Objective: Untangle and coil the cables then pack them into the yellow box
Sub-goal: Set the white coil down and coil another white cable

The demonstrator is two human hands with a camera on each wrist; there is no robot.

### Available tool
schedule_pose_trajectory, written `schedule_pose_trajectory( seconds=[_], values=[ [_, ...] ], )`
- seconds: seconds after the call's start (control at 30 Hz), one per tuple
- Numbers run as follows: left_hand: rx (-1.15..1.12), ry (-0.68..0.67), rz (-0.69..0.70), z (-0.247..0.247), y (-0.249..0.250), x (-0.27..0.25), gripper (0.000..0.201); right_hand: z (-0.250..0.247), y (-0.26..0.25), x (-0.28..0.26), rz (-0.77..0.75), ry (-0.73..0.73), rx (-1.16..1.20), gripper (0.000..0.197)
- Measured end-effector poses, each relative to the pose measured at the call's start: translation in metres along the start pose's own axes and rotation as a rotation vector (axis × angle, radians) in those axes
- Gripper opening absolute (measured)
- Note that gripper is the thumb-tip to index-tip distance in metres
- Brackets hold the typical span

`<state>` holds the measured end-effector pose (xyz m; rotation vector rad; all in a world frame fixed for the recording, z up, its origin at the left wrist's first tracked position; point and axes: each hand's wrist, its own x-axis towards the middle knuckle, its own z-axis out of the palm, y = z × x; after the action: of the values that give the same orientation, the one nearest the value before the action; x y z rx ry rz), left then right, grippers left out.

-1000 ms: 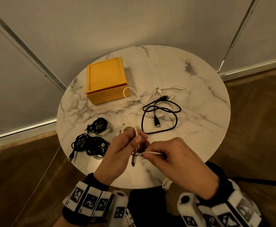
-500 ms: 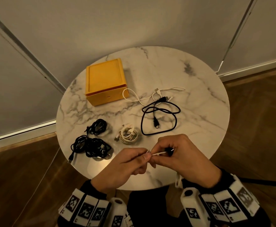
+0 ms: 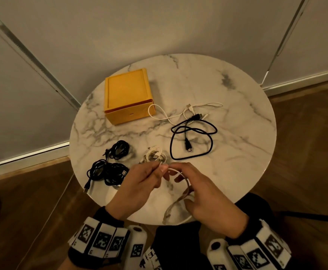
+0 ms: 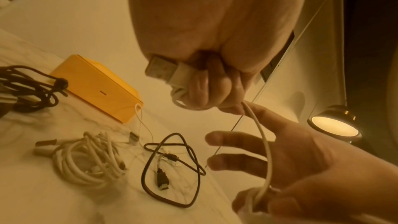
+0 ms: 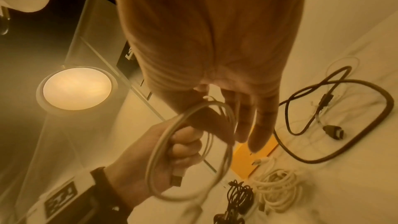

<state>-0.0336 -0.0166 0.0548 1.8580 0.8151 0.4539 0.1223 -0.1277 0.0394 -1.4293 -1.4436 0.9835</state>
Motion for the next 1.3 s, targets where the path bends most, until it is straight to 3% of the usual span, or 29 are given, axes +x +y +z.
schedule_pose_trajectory(
  seconds=[0.1,0.2,0.3,0.37,0.5,0.6,0.73,0.83,1.0,1.17,1.3],
  values=[
    [0.07,0.101,0.004,-0.011,-0.004,0.0,0.035,0.001,0.01,-0.002,0.135,0.051,0.029,0.088],
    [-0.012,0.132,-0.023,-0.023,-0.013,-0.001,0.037,-0.01,0.025,-0.002,0.211,0.201,0.093,0.061],
    [-0.101,0.138,-0.084,-0.026,-0.019,-0.004,0.038,-0.016,0.031,0.001,0.307,0.25,0.224,0.04],
    [-0.153,0.17,-0.103,-0.024,-0.021,-0.005,0.035,-0.019,0.036,0.004,0.345,0.311,0.297,0.037],
    [-0.4,0.412,-0.274,-0.033,-0.025,-0.01,0.029,-0.029,0.057,0.002,0.459,0.528,0.458,0.039],
    [-0.52,0.457,-0.366,-0.043,-0.031,-0.017,0.028,-0.037,0.066,-0.002,0.521,0.543,0.553,0.037],
    [-0.744,0.414,-0.437,-0.039,-0.031,-0.018,0.023,-0.04,0.061,-0.004,0.497,0.426,0.481,0.023],
    [-0.912,0.365,-0.441,-0.035,-0.024,-0.012,0.021,-0.046,0.058,-0.009,0.458,0.373,0.404,0.027],
    [-0.992,0.175,-0.509,-0.01,-0.009,-0.007,0.03,-0.061,0.064,-0.023,0.457,0.2,-0.19,0.028],
    [-0.904,-0.076,-0.557,0.039,0.002,-0.012,0.03,-0.063,0.048,-0.033,0.375,0.336,-0.407,0.025],
    [-0.895,-0.12,-0.554,0.063,0.01,-0.012,0.027,-0.05,0.02,-0.044,0.183,0.515,-0.399,0.02]
  ],
)
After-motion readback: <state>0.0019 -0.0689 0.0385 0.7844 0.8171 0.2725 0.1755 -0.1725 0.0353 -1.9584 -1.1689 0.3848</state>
